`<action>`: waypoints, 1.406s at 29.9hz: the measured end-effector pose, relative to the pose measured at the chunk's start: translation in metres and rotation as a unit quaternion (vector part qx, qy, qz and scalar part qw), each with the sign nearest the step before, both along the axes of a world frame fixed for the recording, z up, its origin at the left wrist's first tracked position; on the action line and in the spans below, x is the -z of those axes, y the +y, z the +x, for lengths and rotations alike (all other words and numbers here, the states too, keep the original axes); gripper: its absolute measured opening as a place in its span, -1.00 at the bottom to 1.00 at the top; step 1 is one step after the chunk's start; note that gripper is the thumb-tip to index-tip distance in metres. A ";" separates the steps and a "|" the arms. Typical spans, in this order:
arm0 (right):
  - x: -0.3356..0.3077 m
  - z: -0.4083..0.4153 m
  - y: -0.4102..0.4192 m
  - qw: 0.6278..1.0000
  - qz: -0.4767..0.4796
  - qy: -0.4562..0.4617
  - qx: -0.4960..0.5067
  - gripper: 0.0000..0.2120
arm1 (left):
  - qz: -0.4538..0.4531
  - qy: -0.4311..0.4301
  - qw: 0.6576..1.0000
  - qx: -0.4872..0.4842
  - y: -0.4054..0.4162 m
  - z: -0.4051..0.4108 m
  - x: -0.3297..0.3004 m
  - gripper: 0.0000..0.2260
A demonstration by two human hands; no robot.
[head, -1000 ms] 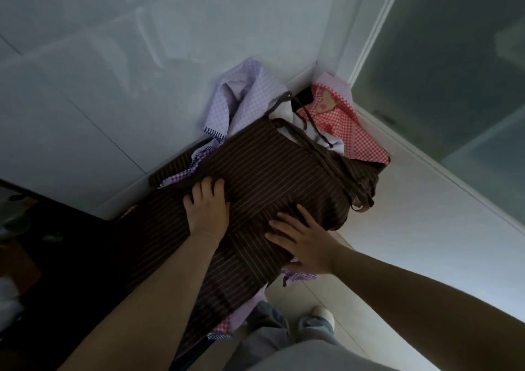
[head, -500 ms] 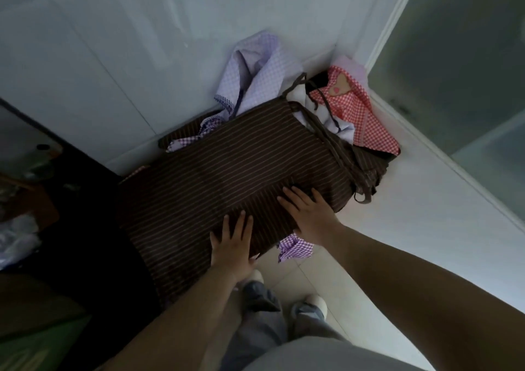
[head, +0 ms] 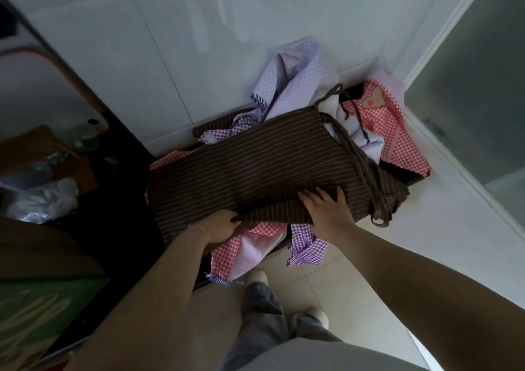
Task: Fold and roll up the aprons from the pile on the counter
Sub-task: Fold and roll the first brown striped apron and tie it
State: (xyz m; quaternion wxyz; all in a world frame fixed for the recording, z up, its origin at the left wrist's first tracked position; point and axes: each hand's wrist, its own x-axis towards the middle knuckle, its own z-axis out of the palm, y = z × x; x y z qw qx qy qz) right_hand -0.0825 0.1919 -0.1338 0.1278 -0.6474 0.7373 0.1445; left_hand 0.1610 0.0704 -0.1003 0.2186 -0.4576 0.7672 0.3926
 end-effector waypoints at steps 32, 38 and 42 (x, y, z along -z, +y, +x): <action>-0.058 -0.058 -0.169 0.990 -0.130 -0.042 -0.028 -0.71 | -0.141 0.124 0.975 -0.121 -0.163 0.028 0.006 -0.77; -0.061 -0.048 -0.169 0.988 -0.145 -0.053 -0.010 -0.74 | 0.055 0.065 0.996 -0.002 -0.153 0.040 -0.028 -0.42; -0.062 -0.048 -0.165 0.972 -0.008 -0.210 0.100 -0.80 | 0.163 -0.048 0.982 0.087 -0.140 0.048 -0.050 -0.59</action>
